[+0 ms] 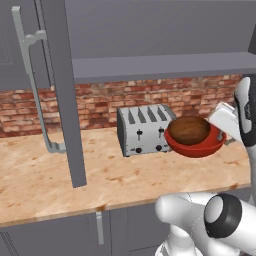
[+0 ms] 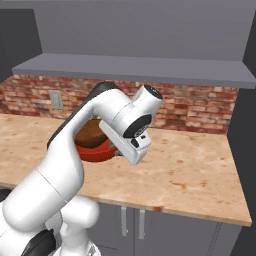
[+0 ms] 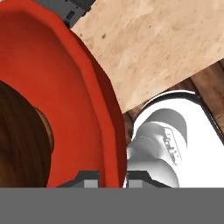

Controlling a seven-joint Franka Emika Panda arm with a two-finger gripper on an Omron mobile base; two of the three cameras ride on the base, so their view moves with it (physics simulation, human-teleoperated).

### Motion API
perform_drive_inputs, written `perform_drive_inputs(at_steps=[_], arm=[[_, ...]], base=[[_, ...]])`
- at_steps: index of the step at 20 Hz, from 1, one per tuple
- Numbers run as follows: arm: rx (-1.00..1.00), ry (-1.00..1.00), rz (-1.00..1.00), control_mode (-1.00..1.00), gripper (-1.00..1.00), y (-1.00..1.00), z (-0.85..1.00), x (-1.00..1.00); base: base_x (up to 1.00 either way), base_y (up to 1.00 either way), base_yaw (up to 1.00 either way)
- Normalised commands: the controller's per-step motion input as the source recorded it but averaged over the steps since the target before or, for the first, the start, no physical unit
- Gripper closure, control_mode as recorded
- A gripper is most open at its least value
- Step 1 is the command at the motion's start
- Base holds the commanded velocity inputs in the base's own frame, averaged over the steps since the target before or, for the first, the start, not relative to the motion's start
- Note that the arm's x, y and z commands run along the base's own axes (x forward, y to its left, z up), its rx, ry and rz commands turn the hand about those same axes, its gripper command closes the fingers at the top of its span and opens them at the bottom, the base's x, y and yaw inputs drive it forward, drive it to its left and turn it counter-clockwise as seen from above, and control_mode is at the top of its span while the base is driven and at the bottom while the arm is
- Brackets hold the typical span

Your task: Pick up the bowls on the counter and stack them on top of one another in the open cabinet. Place the smaller bowl on top of the larger bowl.

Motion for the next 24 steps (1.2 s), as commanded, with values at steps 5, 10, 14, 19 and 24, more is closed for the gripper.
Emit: perform_drive_inputs(at_steps=[5, 10, 14, 19, 24], arm=[[0.00, -0.04, 0.00, -1.00, 1.00, 0.04, 0.56, -0.27], [0.00, -0.05, 0.00, -1.00, 1.00, 0.03, 0.52, -0.33], [0.00, -0.03, 0.00, -1.00, 1.00, 0.03, 0.52, -0.27], [0.00, -0.01, 0.00, -1.00, 1.00, 0.06, 0.44, -0.15], [0.00, 0.00, 0.00, -1.00, 1.00, 0.02, 0.38, 0.00]], base=[[0.00, 0.00, 0.00], [0.00, 0.00, 0.00], [0.00, 0.00, 0.00], [0.00, 0.00, 0.00], [0.00, 0.00, 0.00]])
